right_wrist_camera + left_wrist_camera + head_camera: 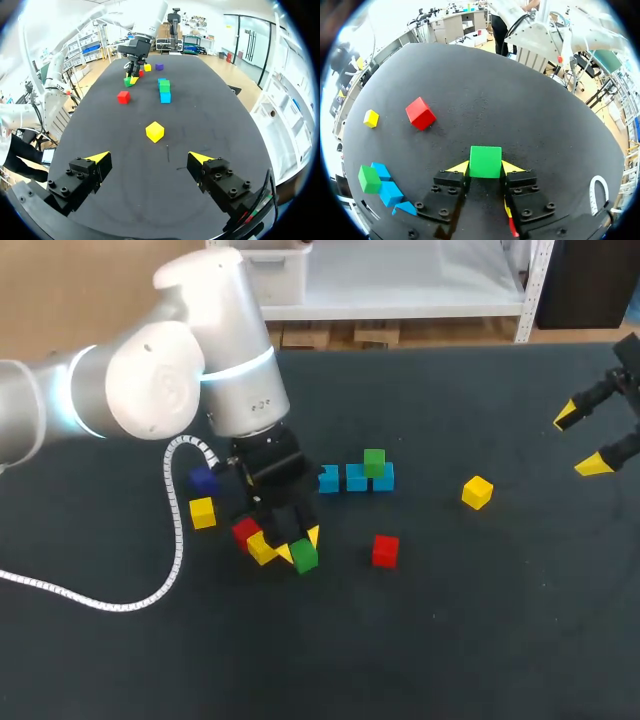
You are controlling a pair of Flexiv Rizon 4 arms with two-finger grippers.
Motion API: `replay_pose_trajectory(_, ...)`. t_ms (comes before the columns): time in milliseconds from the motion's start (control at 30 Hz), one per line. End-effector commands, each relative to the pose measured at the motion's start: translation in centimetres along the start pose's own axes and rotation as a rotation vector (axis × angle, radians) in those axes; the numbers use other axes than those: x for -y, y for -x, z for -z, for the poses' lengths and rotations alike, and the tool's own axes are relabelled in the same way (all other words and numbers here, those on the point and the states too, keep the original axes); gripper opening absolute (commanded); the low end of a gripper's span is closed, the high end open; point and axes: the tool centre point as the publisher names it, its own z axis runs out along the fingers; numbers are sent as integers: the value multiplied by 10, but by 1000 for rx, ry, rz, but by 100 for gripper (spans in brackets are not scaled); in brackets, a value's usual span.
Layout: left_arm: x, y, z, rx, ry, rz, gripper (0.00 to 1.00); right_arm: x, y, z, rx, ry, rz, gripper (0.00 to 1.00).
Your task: Place the blue cubes, place green cubes on the blue cubes, place the yellow cubes on the green cubes, then place the red cubes on the yellow cubes, and place purple cube on the red cubes.
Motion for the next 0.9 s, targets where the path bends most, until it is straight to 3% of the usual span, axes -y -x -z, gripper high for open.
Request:
replay_pose_trajectory(33, -1, 0, 0, -2, 8, 9, 0, 1, 0, 0, 2, 1, 1, 100)
replay_pose_trajectory(200, -1, 4, 17, 12, 74, 111, 0, 1, 0, 0, 2, 1, 1, 100)
replay_pose_trajectory(433, -2, 1, 54, 35, 218, 428, 0, 1, 0, 0, 2, 1, 1, 100)
replay_pose_trajectory(633, -6, -8, 74, -37, 289, 677, 0, 1, 0, 0, 2, 1, 1, 100)
replay_pose_trajectory(767, -11, -15, 87, -63, 355, 787, 0, 1, 0, 0, 2, 1, 1, 100)
replay_pose_trajectory(833, -16, -19, 90, -120, 355, 836, 0, 1, 0, 0, 2, 1, 1, 100)
replay_pose_trajectory(900, -21, -22, 94, -99, 387, 871, 0, 1, 0, 0, 2, 1, 1, 100)
